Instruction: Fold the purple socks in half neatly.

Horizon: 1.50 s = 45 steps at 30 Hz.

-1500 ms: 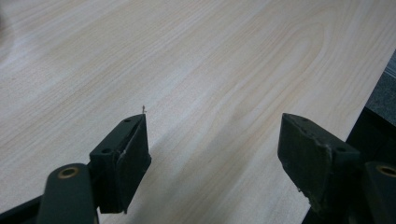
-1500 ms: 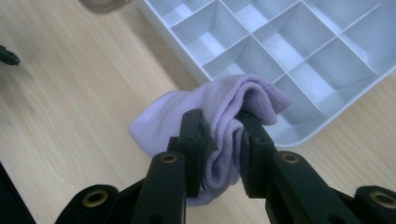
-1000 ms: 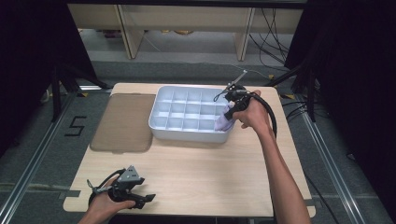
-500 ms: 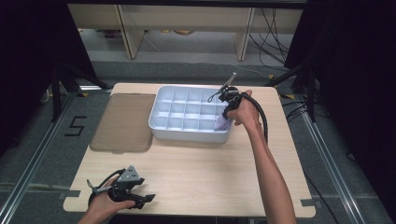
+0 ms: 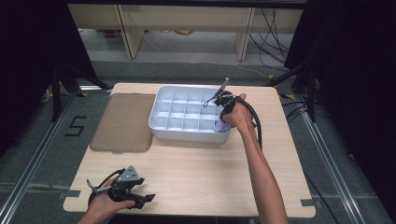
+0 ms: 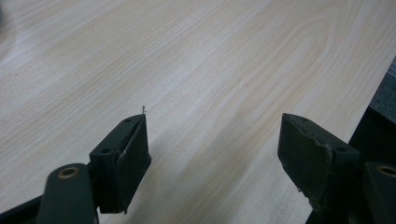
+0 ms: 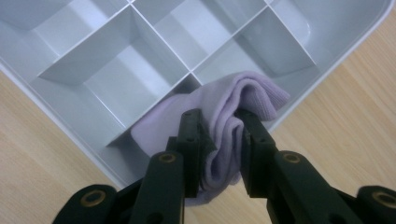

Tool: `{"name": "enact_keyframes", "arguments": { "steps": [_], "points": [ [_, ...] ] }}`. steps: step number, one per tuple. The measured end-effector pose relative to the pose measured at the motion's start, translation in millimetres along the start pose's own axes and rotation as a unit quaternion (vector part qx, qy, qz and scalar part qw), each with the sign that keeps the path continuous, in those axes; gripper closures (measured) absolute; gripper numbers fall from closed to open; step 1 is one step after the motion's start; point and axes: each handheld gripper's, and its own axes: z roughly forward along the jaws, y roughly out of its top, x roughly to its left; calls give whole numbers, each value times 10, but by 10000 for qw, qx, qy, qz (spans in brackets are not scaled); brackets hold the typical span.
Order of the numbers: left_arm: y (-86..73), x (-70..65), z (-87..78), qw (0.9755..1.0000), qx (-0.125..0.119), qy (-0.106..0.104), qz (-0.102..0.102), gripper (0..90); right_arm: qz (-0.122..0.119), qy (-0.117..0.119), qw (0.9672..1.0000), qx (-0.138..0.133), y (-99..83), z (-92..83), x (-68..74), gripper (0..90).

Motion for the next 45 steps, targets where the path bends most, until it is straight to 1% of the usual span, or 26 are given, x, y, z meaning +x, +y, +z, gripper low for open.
{"name": "enact_keyframes", "arguments": {
  "steps": [1,3,4,5,6,9,13,14,15,16,17,18,19,21,22,23,24,25,26,29,33,34,36,39,40,45],
  "points": [
    [-3,-3,5,10000,-1,-10,-52,243,-1,31,10000,2,4,8,10,731],
    [-2,-7,2,10000,-18,-51,11,243,27,126,9999,-41,2,50,34,730],
    [-3,-3,4,10000,-9,57,-16,243,35,147,9999,-54,-5,72,39,730],
    [-3,-3,4,10000,-9,57,-16,243,35,147,9999,-54,-5,72,39,730],
    [-5,-6,10,10000,15,-24,-49,243,24,201,9998,-22,-25,116,44,730],
    [-6,-5,18,10000,25,-34,-57,243,41,251,9997,-27,-57,182,54,730],
    [-6,-5,19,10000,19,-24,5,243,65,290,9996,23,-83,235,73,725],
    [-4,-4,7,9999,45,-55,81,243,9,319,9995,-3,-90,251,66,720],
    [-3,-8,8,10000,29,-50,57,243,57,322,9995,6,-98,254,71,714],
    [-4,-18,15,10000,-39,-51,-11,243,193,349,9992,-38,-112,236,62,684],
    [-2,-17,14,10000,-48,-54,-13,243,193,349,9992,-38,-112,236,62,684],
    [-3,-11,12,10000,4,2,-39,243,320,373,9985,-239,-122,186,26,652],
    [-2,-7,11,10000,12,-14,-28,243,320,373,9985,-239,-122,186,26,652],
    [-2,-6,9,10000,4,-8,-27,243,414,428,9969,-517,-127,89,-20,650],
    [0,-4,8,10000,12,-12,-19,243,414,428,9969,-517,-127,89,-20,650],
    [0,-4,8,10000,9,-12,-22,243,490,481,9966,-449,-122,41,-25,674],
    [0,-7,9,10000,7,-11,-29,243,508,521,9957,-576,-128,-10,-50,741],
    [0,-7,9,10000,7,-11,-29,243,508,521,9957,-576,-128,-10,-50,741],
    [1,-7,10,10000,23,-27,-30,243,460,573,9959,-522,-134,-12,-68,788],
    [4,-7,3,10000,8,-24,45,243,423,488,9969,-444,-140,41,-66,808],
    [-4,-8,16,10000,19,-25,-39,243,407,414,9979,-283,-139,171,-39,850],
    [-5,-9,14,10000,30,-12,-27,243,400,406,9982,-171,-135,233,-24,856],
    [-2,0,9,9999,64,-75,94,243,394,427,9982,-123,-130,287,-11,861],
    [-5,-17,22,10000,-8,-80,-15,243,362,464,9982,-100,-119,341,11,864],
    [-1,-12,12,10000,55,-65,46,243,209,476,9986,-13,-97,393,29,866],
    [-6,-20,16,10000,-29,-69,-15,243,255,488,9983,186,-61,490,63,868]
  ]
}}
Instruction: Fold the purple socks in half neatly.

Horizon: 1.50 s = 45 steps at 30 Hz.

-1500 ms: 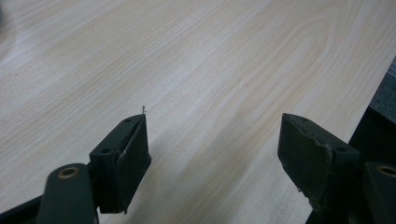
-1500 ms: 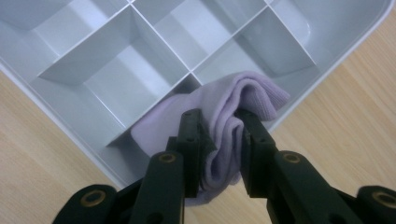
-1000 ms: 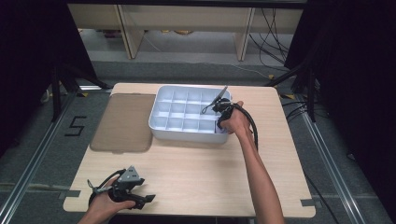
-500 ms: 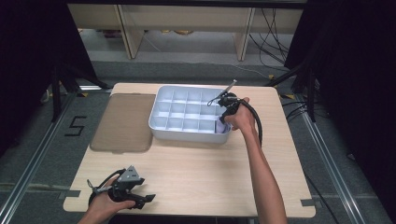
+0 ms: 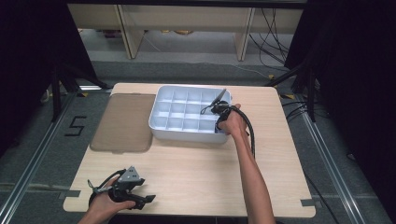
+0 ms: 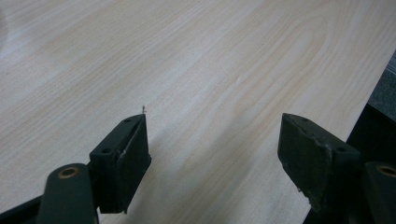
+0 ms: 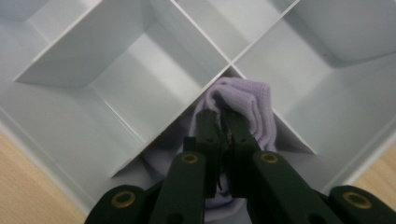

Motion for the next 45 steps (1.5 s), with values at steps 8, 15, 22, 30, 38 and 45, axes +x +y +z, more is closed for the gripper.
{"name": "enact_keyframes", "arguments": {
  "steps": [8,15,22,30,38,45],
  "points": [
    [-4,-4,6,10000,72,15,0,243,-3,-38,9999,121,18,73,19,868],
    [3,17,-18,9999,60,-5,105,243,180,38,9998,-41,-17,3,20,821],
    [3,-1,2,10000,16,-6,40,243,230,111,9991,-341,-101,-121,-47,760],
    [-1,21,-5,10000,58,26,61,243,290,77,9976,-618,-131,-322,-72,692],
    [-1,9,13,10000,17,-14,32,243,346,74,9949,-949,-199,-473,-100,644],
    [-5,16,12,10000,72,-15,46,243,280,124,9923,-1196,-210,-556,-46,582]
  ]
}}
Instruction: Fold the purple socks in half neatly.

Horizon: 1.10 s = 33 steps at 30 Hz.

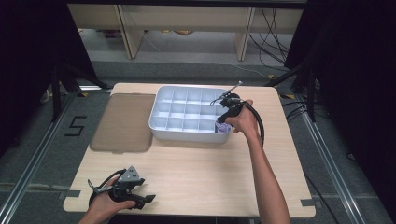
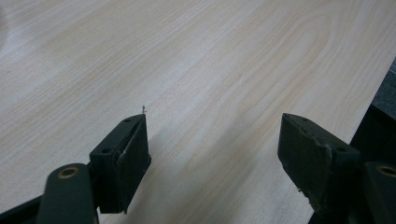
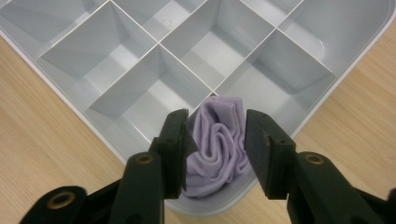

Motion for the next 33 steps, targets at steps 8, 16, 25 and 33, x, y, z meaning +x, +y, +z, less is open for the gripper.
{"name": "enact_keyframes", "arguments": {
  "steps": [8,16,25,33],
  "points": [
    [5,10,-6,10000,-28,71,3,243,13,6,10000,-70,-6,-50,32,564],
    [5,11,-5,10000,-49,46,-12,243,-23,118,9998,-155,-12,-64,95,547],
    [3,21,-9,10000,-41,35,-5,243,22,93,9996,-261,-41,-79,130,445],
    [1,21,-6,9999,-41,68,-61,243,118,178,9988,-444,-80,-112,200,364]
  ]
}}
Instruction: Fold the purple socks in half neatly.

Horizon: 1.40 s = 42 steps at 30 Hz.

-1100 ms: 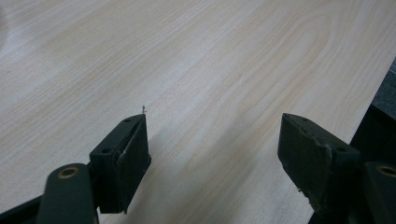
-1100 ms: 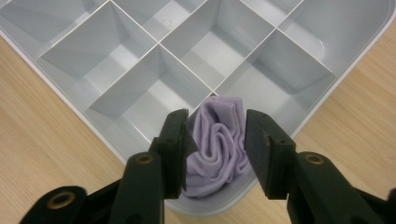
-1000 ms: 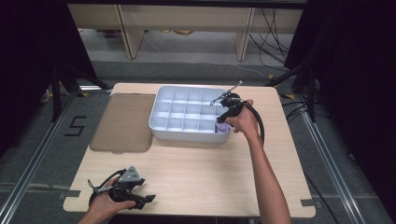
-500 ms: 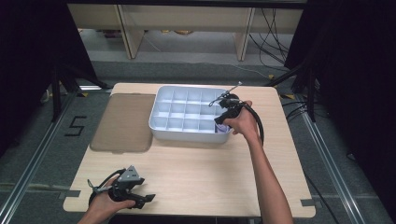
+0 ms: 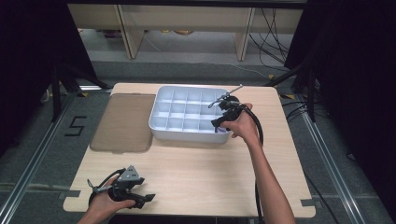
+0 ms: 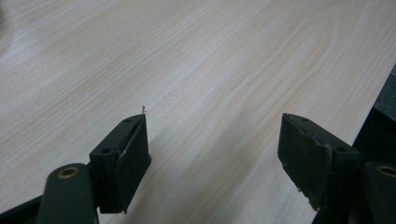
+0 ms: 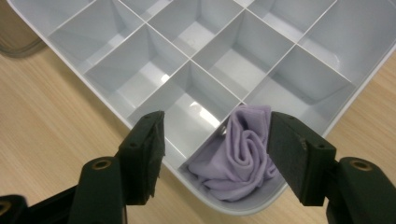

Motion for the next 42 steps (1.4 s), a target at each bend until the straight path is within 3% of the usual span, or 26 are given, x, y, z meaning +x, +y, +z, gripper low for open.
{"name": "enact_keyframes", "arguments": {
  "steps": [2,3,8,9,13,17,21,25,30,33,42],
  "points": [
    [0,2,0,10000,0,18,-7,243,3,-28,10000,-1,-8,-13,22,323],
    [6,10,-11,9999,24,-21,104,243,-3,-23,10000,-34,-17,-22,48,322],
    [4,4,-10,10000,5,-6,59,242,-21,43,10000,-69,-45,-39,113,321],
    [-2,-8,0,10000,-55,-22,-43,241,-74,53,9999,-103,-58,-55,134,321],
    [1,8,-12,10000,10,-19,86,241,-117,80,9998,-155,-79,-79,178,321],
    [-1,1,0,10000,-7,18,-3,241,-115,123,9996,-223,-105,-104,236,320],
    [3,5,-8,9999,4,-36,103,241,-193,121,9994,-249,-132,-109,276,320],
    [-1,1,-4,10000,-10,14,-5,241,-177,180,9992,-320,-171,-105,340,320],
    [9,11,-11,10000,10,-14,81,241,-195,240,9984,-466,-226,-116,407,320],
    [4,1,1,10000,-7,4,-19,241,-230,297,9984,-421,-254,-124,444,320],
    [41,19,-6,10000,-31,-46,40,241,-241,313,9978,-540,-371,-128,524,320]
  ]
}}
